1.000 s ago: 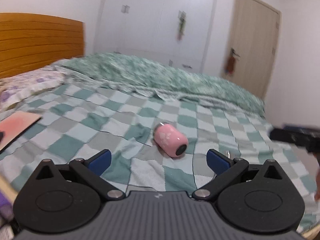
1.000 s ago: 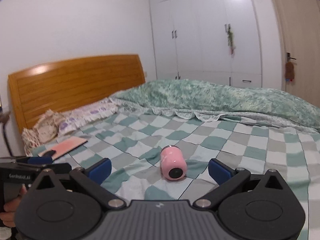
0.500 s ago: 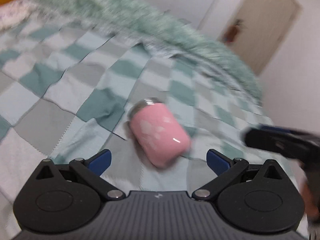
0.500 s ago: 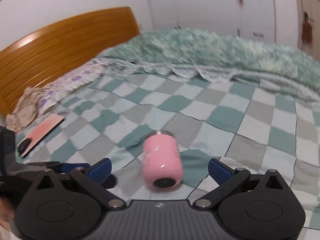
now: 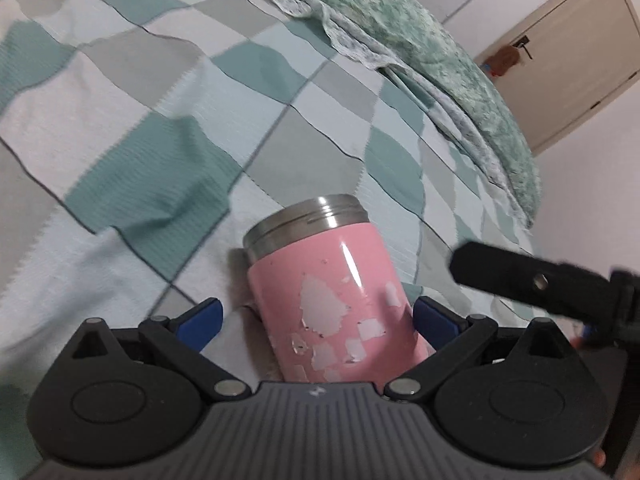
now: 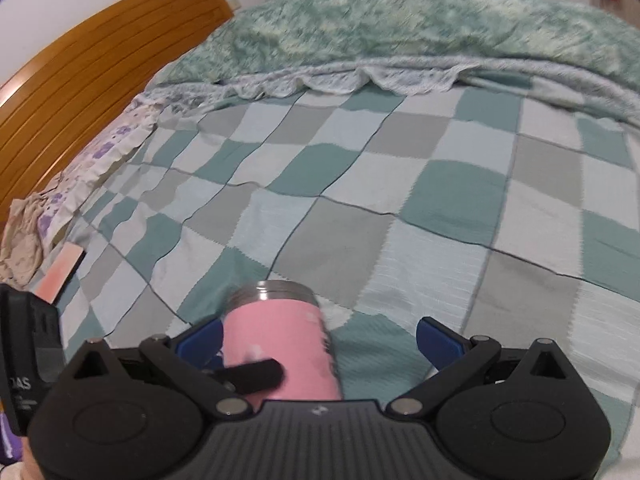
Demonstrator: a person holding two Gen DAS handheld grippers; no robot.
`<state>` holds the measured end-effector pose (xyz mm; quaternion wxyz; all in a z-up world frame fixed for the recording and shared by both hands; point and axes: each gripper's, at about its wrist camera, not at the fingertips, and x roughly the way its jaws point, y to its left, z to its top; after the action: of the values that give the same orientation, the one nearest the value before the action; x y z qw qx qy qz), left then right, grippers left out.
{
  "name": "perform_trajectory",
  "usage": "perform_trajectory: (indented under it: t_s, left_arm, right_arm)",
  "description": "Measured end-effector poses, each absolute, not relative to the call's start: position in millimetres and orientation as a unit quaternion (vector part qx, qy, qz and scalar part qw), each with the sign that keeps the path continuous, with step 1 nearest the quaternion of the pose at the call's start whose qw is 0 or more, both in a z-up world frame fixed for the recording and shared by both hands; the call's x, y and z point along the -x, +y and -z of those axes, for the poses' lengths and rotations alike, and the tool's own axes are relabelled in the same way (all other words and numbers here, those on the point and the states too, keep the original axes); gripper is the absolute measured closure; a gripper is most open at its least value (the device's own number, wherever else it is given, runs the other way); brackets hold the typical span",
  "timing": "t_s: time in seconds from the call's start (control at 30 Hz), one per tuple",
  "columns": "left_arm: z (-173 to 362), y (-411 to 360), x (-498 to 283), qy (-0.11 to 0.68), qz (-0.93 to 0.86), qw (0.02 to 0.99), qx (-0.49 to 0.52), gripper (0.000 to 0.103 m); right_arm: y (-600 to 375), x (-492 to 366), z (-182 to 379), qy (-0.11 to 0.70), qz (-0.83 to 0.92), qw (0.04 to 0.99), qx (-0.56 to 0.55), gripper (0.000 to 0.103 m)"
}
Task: Flip cup upright
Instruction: 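Close the right gripper on the pink cup while the left gripper closes on its body, then lift and rotate the pink cup rim-up with the right gripper while the left gripper steadies it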
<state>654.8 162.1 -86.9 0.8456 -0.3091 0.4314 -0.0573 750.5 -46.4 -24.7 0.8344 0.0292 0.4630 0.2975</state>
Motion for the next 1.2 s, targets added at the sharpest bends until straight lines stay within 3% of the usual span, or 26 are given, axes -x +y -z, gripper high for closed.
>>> perform_trajectory:
  t_s: [0.07, 0.17, 0.43, 0.83, 1.0, 1.07, 1.1, 1.17, 1.2]
  left_arm:
    - [86, 157, -651, 0.428, 0.058, 0.849, 0.304, 0.000]
    - [80, 149, -643, 0.404, 0.087, 0.867, 0.277, 0.019]
    - [79, 134, -635, 0.388, 0.133, 0.879, 0.241, 0.025]
    - [83, 115, -621, 0.352, 0.178, 0.898, 0.195, 0.025]
    - [82, 108, -614, 0.347, 0.180, 0.904, 0.174, 0.025]
    - [83, 105, -615, 0.357, 0.179, 0.901, 0.170, 0.018]
    - [85, 102, -618, 0.372, 0.169, 0.898, 0.164, 0.004]
    - [91, 99, -625, 0.387, 0.175, 0.889, 0.169, 0.004]
    - [92, 99, -627, 0.390, 0.182, 0.885, 0.179, 0.011]
  right_arm:
    - [-43, -757, 28, 0.466, -0.302, 0.831, -0.031, 0.000]
    - [-41, -765, 32, 0.468, -0.308, 0.827, -0.036, 0.000]
    - [-42, -771, 47, 0.479, -0.319, 0.817, -0.048, 0.000]
    - [-40, -777, 64, 0.500, -0.340, 0.794, -0.060, 0.000]
    - [-46, -781, 85, 0.553, -0.311, 0.770, -0.060, 0.000]
    - [-51, -781, 93, 0.566, -0.313, 0.759, -0.076, 0.001]
    - [-53, -781, 97, 0.572, -0.312, 0.754, -0.085, 0.001]
    - [-56, -781, 105, 0.579, -0.314, 0.745, -0.104, 0.005]
    - [-56, -780, 107, 0.580, -0.316, 0.743, -0.112, 0.011]
